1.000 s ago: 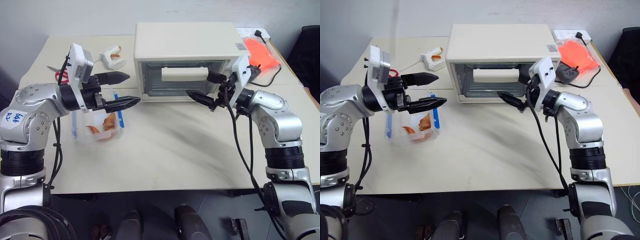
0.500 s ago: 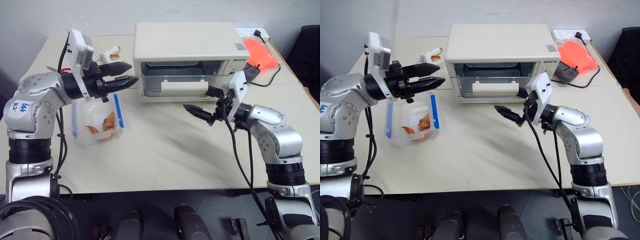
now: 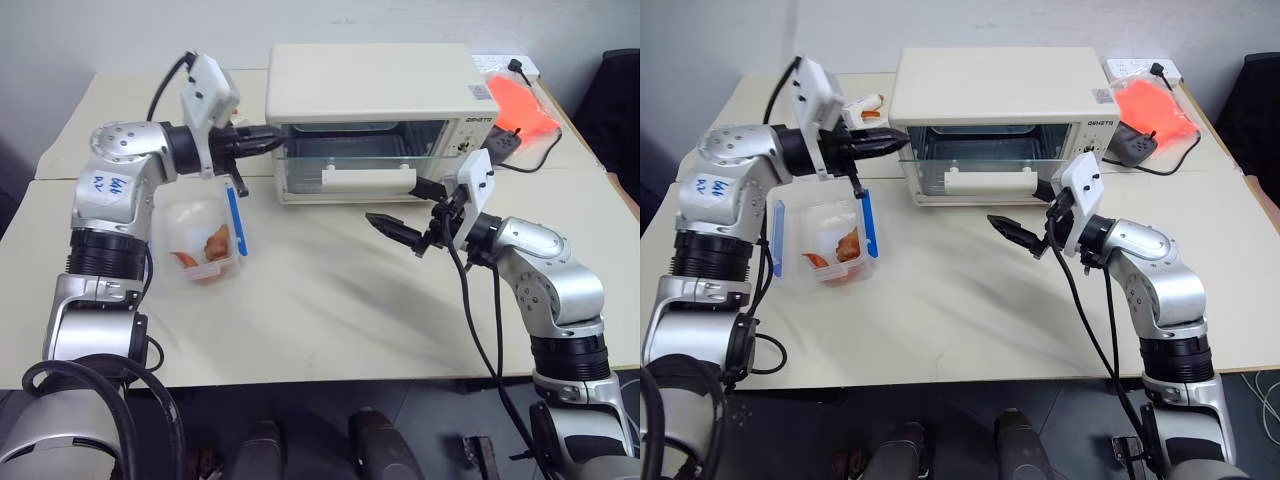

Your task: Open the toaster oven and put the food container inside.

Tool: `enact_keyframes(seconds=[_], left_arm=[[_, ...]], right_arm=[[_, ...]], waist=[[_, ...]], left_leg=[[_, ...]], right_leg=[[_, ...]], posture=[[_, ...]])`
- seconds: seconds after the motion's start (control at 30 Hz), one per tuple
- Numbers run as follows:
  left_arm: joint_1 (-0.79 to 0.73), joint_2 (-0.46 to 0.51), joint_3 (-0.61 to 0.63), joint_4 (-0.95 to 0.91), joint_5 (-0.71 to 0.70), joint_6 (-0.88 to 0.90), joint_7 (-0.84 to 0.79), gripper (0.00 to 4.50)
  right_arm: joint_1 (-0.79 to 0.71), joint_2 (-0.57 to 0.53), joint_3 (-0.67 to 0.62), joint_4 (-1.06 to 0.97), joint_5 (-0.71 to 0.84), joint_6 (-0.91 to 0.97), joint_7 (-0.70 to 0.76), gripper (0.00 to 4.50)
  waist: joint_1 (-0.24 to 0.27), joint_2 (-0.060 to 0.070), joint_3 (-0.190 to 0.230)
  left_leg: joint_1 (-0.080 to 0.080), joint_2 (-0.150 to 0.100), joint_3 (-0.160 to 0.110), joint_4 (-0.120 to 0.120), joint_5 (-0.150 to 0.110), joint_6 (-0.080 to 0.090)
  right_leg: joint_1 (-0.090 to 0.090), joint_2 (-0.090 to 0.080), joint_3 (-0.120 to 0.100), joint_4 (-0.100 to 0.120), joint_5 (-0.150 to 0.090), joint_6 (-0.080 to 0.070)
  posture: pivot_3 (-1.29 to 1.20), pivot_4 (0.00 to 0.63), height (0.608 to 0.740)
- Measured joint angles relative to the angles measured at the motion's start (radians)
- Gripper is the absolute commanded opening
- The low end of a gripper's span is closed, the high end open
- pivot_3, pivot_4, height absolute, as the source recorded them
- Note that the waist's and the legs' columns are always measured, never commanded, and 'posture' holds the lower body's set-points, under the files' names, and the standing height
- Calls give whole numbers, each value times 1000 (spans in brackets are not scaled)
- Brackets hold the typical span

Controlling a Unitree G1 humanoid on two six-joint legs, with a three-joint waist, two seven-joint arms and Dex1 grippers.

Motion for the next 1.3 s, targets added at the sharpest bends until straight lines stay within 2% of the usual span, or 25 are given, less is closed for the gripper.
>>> enact_keyframes(seconds=[0.23,0.3,0.47,0.5,0.73,1.0,1.13,1.3], left_arm=[[-27,-37,-21,71,59,-75,-37,24],[-30,-47,-21,83,63,-80,-40,24],[-34,-61,-14,94,62,-75,-59,24],[-32,-64,-12,82,59,-57,-69,24],[47,-68,-25,-74,25,44,-151,24],[138,-59,-47,-238,17,171,-161,24],[219,-58,-82,-325,24,238,-130,24],[230,-65,-95,-373,33,304,-61,24]], right_arm=[[57,-22,-22,-63,10,21,-15,4500],[91,-59,-43,-98,12,33,-22,4500],[231,-210,-177,-135,15,91,-18,4500],[279,-262,-245,-159,42,115,7,4500],[393,-414,-431,-298,193,212,122,4500],[395,-416,-448,-350,278,269,83,4500],[411,-416,-467,-380,308,283,75,4500],[411,-417,-473,-393,328,292,57,4500]], waist=[[5,0,0],[9,0,0],[31,0,0],[35,0,0],[38,0,0],[48,0,0],[59,0,0],[61,0,0]], left_leg=[[-1,-1,0,0,0,0],[-1,-1,0,0,0,0],[-2,-3,0,1,0,1],[-2,-3,1,1,0,2],[-1,-2,1,3,0,2],[0,-1,-1,9,-2,5],[0,-1,-2,10,-2,5],[0,-2,-5,11,-2,6]], right_leg=[[-1,-1,0,0,0,0],[-1,-1,0,1,0,0],[-1,-3,0,0,0,0],[-1,-3,1,1,0,0],[1,-1,1,0,0,0],[7,0,0,0,1,1],[9,-1,0,-2,1,2],[12,-1,-2,-5,2,3]], posture=[[0,150,740],[0,150,740],[0,150,740],[0,150,740],[0,150,740],[0,150,740],[0,150,740],[0,150,740]])
